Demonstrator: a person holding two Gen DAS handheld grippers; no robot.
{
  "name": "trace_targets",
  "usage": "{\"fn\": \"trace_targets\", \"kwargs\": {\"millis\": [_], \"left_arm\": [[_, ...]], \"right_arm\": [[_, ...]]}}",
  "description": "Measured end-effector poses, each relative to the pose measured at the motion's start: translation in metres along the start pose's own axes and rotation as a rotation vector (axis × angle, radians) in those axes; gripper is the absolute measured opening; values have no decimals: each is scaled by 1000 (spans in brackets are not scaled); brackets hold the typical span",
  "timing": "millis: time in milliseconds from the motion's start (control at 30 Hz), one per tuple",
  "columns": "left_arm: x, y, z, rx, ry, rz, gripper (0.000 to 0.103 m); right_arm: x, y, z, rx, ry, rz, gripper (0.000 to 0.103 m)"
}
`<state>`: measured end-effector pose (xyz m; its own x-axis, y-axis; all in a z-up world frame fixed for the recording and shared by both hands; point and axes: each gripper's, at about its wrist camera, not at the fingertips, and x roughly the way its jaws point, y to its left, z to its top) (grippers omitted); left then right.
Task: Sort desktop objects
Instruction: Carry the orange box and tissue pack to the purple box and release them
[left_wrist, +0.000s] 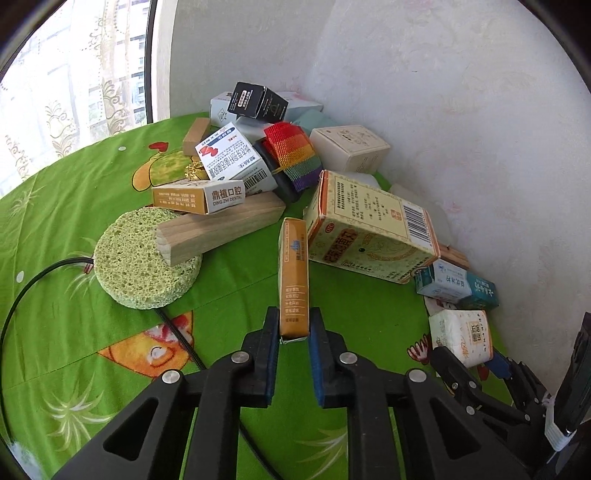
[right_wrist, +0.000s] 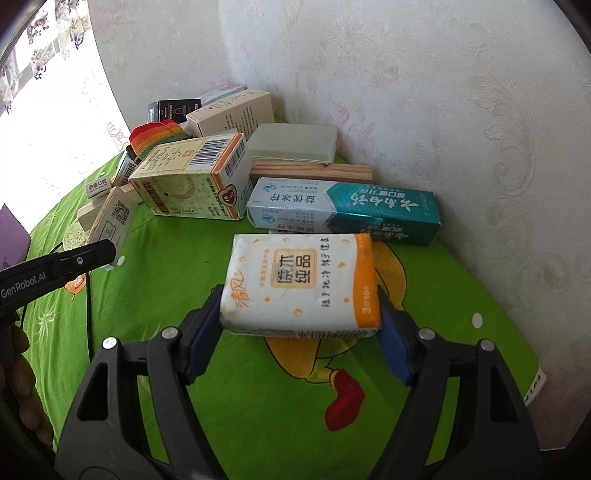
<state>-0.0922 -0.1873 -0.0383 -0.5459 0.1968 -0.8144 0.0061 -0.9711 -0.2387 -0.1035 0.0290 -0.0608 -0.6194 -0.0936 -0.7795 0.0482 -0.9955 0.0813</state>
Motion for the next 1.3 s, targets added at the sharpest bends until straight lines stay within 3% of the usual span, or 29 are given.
{"fn": "trace_targets", "kwargs": {"millis": [233,467,933,1133,1300], "left_arm": [[-49,23,-12,-24,-87,-2,15],[-134,68,-27,-68,-252,117,15],[-269,211,-85,-308,-481,367,15],[-295,265,-106,-408,-530,434,15],[-305,292,-120,-452,-555,449,15]], "right_arm": [[-28,20,0,-42,-45,28,77],[-64,75,4,-145,-101,115,77],[-141,254,1,-444,-177,455,77],[-163,331,-10,-560,-195,579,77],[-164,387,-25,-646,-183,614,77]]}}
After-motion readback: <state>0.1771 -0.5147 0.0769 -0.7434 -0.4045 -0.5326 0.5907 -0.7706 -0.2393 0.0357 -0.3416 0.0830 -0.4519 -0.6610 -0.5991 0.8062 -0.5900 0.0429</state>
